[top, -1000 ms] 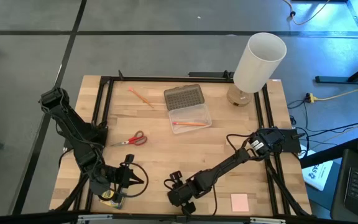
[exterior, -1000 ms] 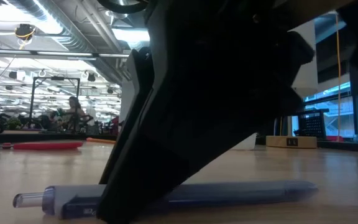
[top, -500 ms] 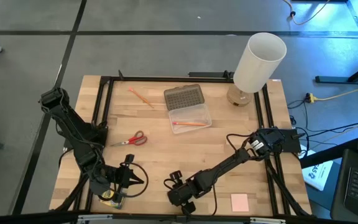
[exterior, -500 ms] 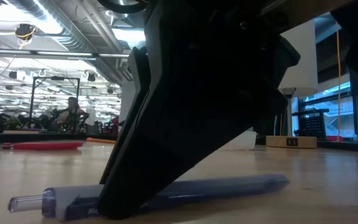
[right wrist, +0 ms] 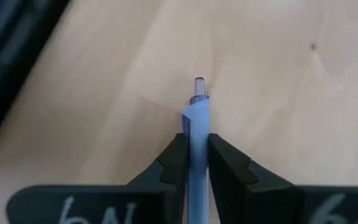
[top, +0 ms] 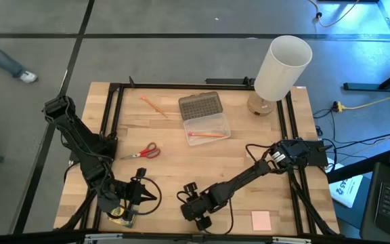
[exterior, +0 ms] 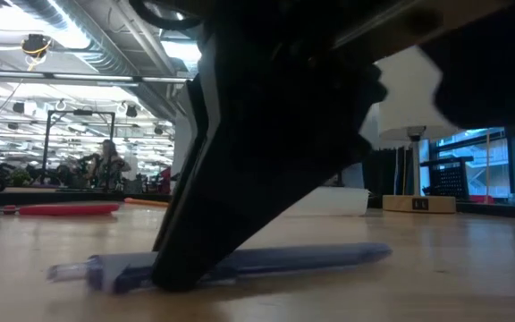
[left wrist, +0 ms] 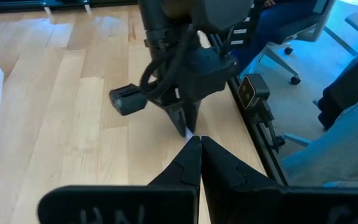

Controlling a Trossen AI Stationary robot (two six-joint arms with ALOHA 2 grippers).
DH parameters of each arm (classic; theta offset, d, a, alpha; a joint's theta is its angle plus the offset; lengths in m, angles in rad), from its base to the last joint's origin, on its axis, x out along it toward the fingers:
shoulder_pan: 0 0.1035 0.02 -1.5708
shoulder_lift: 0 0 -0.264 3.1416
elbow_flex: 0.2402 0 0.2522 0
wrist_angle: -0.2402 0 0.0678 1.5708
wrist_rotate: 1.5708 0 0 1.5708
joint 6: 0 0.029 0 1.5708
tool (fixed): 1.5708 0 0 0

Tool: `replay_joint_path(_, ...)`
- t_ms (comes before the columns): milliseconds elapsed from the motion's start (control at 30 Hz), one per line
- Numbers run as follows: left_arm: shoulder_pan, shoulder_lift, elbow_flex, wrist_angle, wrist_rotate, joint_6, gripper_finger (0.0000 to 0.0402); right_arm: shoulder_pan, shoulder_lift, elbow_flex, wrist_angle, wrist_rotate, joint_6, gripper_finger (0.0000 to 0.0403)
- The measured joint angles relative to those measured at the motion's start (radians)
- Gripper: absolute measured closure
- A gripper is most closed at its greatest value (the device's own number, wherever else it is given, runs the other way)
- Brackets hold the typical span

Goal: Pack school essentials
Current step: Put the blue pen into the black supply box

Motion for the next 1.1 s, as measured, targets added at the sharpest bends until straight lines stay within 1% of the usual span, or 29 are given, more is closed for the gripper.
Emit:
replay_joint_path(467, 0.0, 0.0, 0.0, 0.0, 0.0, -0.019, 0.0401, -0.071, 0.003, 0.114, -0.224, 0.006, -0.01, 0.0348)
replay_joint_path(567, 0.0, 0.0, 0.0, 0.0, 0.0, -0.019, 0.0398, -0.084, 0.003, 0.145, -0.274, 0.004, -0.035, 0.0348)
replay_joint_path(833, 0.0, 0.0, 0.0, 0.0, 0.0, -0.019, 0.0398, -0.122, 0.003, 0.242, -0.425, 0.044, -0.124, 0.035)
replay_joint_path(1100, 0.0, 0.0, 0.0, 0.0, 0.0, -0.018, 0.0399, -0.174, 0.0, 0.324, -0.56, 0.058, -0.159, 0.0348)
